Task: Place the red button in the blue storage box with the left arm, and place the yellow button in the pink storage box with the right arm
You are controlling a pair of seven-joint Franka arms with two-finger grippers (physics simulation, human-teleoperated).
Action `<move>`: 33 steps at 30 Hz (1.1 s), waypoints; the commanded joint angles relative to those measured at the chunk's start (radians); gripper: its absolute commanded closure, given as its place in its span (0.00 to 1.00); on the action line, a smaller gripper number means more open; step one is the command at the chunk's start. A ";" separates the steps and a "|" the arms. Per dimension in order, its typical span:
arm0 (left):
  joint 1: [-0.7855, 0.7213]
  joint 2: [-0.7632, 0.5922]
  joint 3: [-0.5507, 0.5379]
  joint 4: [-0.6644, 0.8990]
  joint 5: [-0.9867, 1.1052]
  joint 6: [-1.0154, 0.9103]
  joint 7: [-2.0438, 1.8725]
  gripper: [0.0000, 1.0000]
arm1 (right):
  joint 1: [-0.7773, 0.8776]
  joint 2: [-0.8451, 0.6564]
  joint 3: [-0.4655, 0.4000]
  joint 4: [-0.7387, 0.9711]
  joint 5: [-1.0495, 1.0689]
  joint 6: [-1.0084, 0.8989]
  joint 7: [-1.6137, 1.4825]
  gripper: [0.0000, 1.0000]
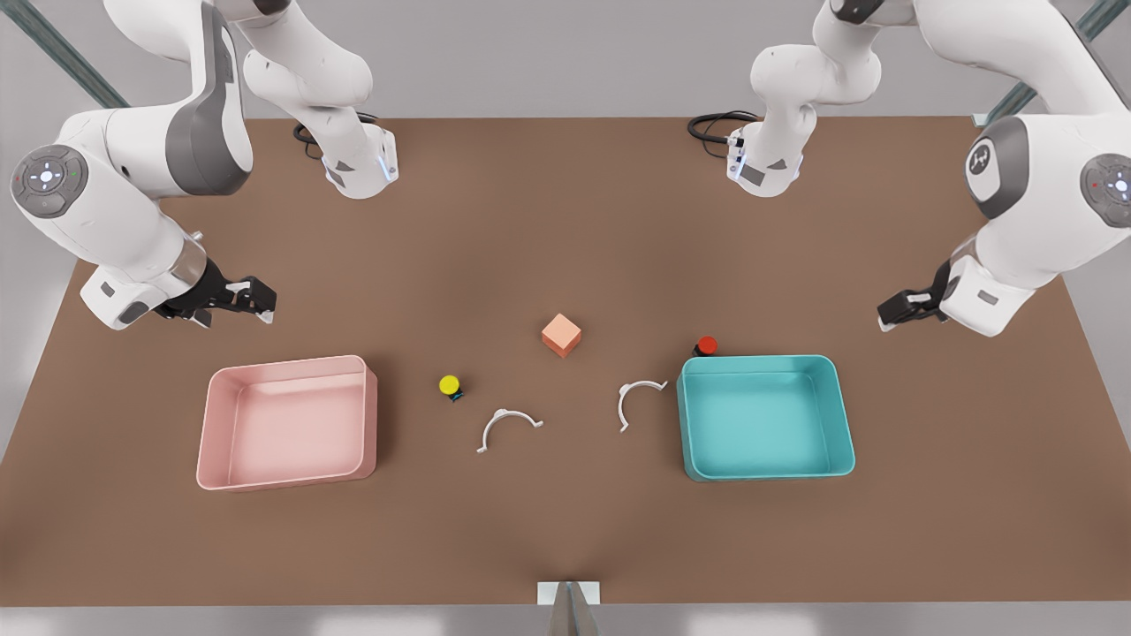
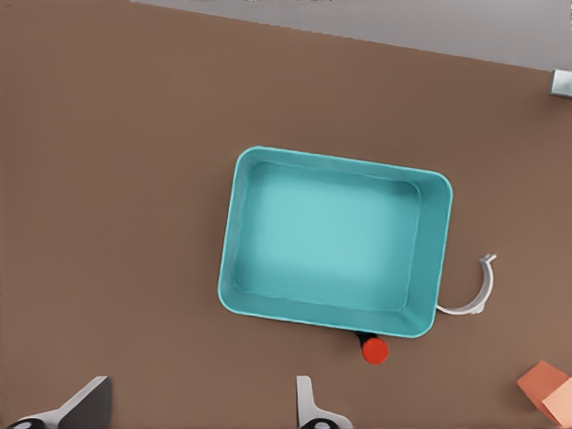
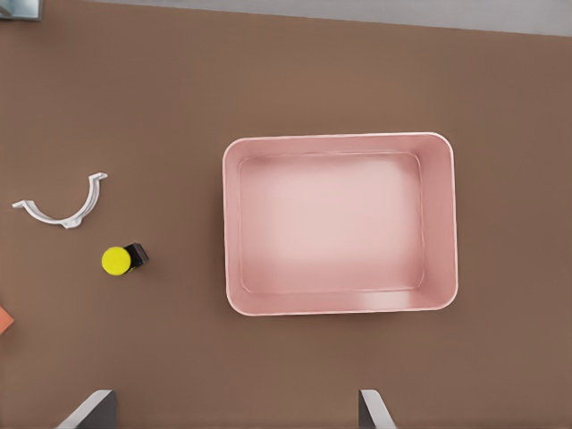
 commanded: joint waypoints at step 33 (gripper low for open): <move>-0.455 0.031 -0.003 -0.851 0.106 1.110 -0.766 0.00 | 0.302 0.502 0.093 -0.279 -0.167 0.688 0.453 0.00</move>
